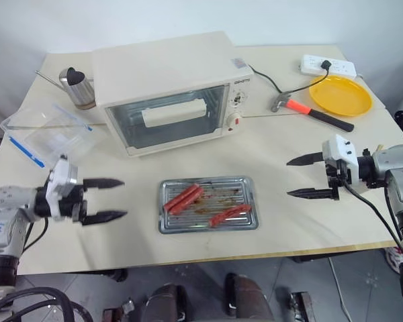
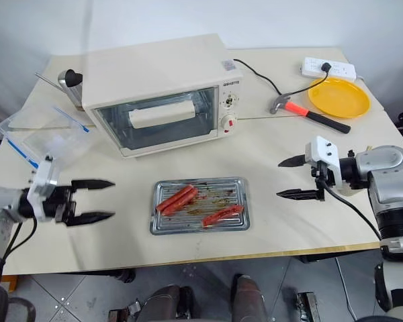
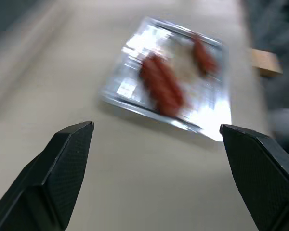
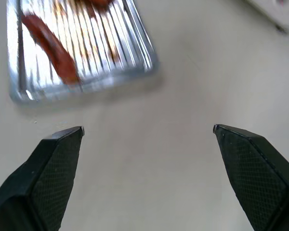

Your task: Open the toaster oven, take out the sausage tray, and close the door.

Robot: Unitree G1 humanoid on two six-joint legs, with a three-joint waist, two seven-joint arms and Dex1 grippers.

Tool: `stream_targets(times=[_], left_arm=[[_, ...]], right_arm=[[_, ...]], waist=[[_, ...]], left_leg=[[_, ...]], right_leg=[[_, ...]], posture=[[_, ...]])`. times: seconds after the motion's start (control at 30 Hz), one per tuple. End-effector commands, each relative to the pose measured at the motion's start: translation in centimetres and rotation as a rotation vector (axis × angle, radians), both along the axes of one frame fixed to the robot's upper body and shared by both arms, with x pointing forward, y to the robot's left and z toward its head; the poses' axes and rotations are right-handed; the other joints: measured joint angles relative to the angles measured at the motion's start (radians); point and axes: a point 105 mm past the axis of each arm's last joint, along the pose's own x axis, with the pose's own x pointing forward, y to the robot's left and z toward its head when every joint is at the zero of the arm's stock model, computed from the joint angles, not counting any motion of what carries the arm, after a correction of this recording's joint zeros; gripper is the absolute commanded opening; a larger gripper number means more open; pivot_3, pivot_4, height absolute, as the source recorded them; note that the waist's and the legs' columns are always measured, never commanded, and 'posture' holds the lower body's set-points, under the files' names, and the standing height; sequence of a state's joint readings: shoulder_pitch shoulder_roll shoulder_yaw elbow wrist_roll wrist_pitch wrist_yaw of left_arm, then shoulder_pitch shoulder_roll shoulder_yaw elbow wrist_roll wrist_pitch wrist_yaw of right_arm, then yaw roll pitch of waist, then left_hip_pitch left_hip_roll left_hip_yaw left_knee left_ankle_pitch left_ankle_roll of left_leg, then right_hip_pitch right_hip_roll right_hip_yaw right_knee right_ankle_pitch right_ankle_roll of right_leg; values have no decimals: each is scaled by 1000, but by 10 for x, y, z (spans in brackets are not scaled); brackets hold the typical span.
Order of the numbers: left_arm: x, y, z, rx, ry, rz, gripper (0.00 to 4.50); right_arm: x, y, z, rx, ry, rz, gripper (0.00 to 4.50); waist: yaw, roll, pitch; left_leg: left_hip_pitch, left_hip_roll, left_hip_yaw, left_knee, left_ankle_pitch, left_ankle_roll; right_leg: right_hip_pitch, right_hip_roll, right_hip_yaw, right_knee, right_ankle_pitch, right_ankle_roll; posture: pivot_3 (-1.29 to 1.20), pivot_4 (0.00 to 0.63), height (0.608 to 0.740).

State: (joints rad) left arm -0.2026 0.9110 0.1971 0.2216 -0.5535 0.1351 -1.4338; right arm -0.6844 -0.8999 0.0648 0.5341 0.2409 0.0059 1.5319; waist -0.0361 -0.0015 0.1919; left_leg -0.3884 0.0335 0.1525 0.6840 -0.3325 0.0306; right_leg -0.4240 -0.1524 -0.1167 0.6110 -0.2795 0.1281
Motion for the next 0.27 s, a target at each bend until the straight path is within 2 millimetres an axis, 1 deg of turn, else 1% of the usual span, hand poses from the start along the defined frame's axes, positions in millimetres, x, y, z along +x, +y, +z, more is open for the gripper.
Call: stream_targets(times=[0.03, 0.13, 0.27], left_arm=[[-5, 17, 6, 27, -30, 45, 4453], [0, 20, 8, -3, -44, 97, 4453], [2, 18, 14, -48, -62, 126, 4453]], right_arm=[[0, -11, 5, -28, -27, 10, 4500], [5, -11, 5, -12, -93, 4, 4500], [1, -7, 12, 85, -105, 41, 4500]], waist=[[1, 0, 0], [1, 0, 0], [4, 0, 0]], left_leg=[[0, 0, 1, 0, 0, 0], [-1, 1, 2, 0, 0, 0], [-1, 4, 2, 0, 0, 0]], right_leg=[[-1, 0, 0, 1, 0, 0], [-2, 0, 1, 1, 0, 0], [-2, -1, 1, 2, 0, 0]], posture=[[0, 150, 740], [0, 150, 740], [0, 150, 740]])
